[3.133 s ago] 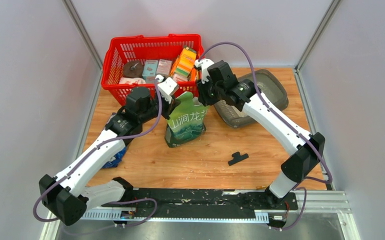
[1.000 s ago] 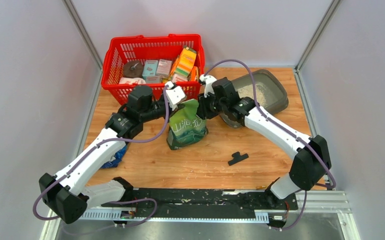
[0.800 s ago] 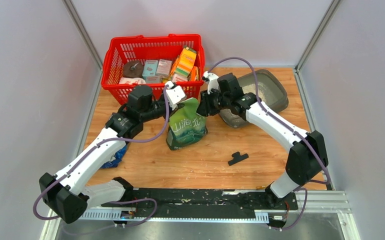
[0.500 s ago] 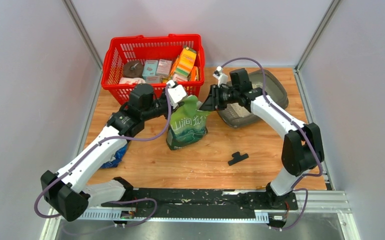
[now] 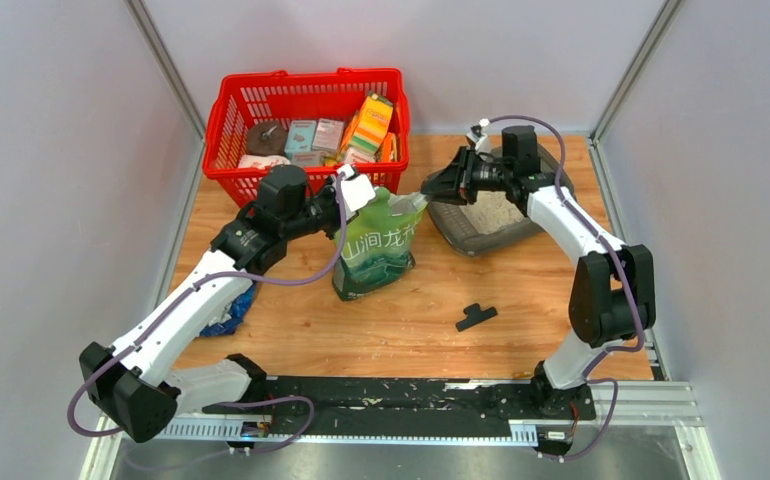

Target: Fill the litter box with clean litter

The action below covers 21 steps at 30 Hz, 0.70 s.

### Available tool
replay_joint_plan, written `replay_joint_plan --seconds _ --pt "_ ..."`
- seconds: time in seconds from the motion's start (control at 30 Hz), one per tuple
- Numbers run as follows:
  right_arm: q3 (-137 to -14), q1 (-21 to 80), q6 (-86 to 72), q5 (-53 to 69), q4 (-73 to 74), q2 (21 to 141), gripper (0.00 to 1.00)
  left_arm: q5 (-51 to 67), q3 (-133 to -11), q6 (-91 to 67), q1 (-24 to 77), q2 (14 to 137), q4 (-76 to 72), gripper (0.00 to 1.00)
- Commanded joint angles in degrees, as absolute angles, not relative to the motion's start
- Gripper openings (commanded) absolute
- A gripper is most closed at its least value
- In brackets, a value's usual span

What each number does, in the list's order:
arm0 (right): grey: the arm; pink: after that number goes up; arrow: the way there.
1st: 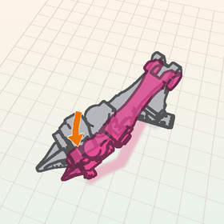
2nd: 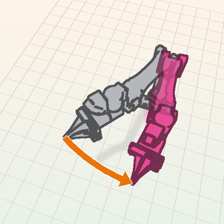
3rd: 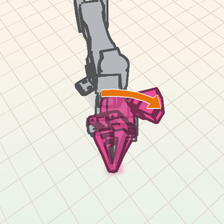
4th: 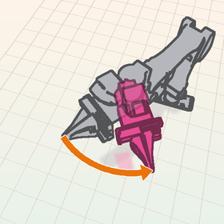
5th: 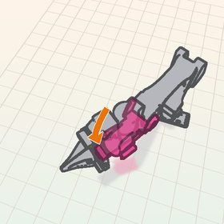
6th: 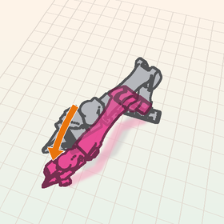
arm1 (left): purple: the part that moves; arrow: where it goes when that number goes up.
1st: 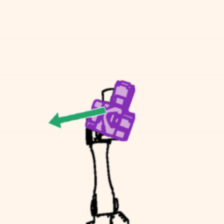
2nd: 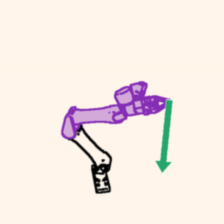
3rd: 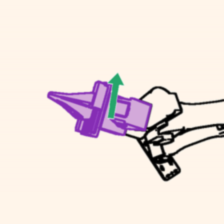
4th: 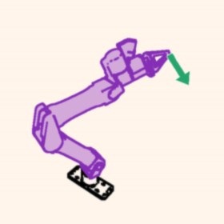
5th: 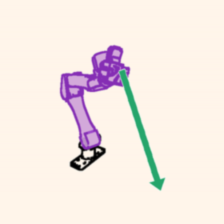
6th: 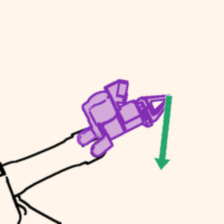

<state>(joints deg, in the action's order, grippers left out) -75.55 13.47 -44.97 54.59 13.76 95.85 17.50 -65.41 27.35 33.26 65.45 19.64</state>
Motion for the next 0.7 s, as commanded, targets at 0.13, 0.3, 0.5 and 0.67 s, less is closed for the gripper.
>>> replay_joint_plan --seconds 0.13,0.3,0.5,0.67 --pt "-72.07 9.67 -55.37 62.93 3.34 94.66 0.00 16.52 -72.68 38.74 32.52 60.38 10.28 0.00" --pt "-69.70 7.74 -56.69 66.17 0.53 93.87 0.00 18.10 -72.69 43.40 32.52 60.12 10.46 0.00" --pt "-71.18 5.71 -53.89 72.67 0.95 93.16 0.00 19.60 -67.06 59.23 32.52 59.85 2.64 0.00" --pt "-69.88 4.22 -52.91 73.83 3.61 91.32 0.00 21.18 -68.20 58.45 32.52 61.00 2.02 0.00"
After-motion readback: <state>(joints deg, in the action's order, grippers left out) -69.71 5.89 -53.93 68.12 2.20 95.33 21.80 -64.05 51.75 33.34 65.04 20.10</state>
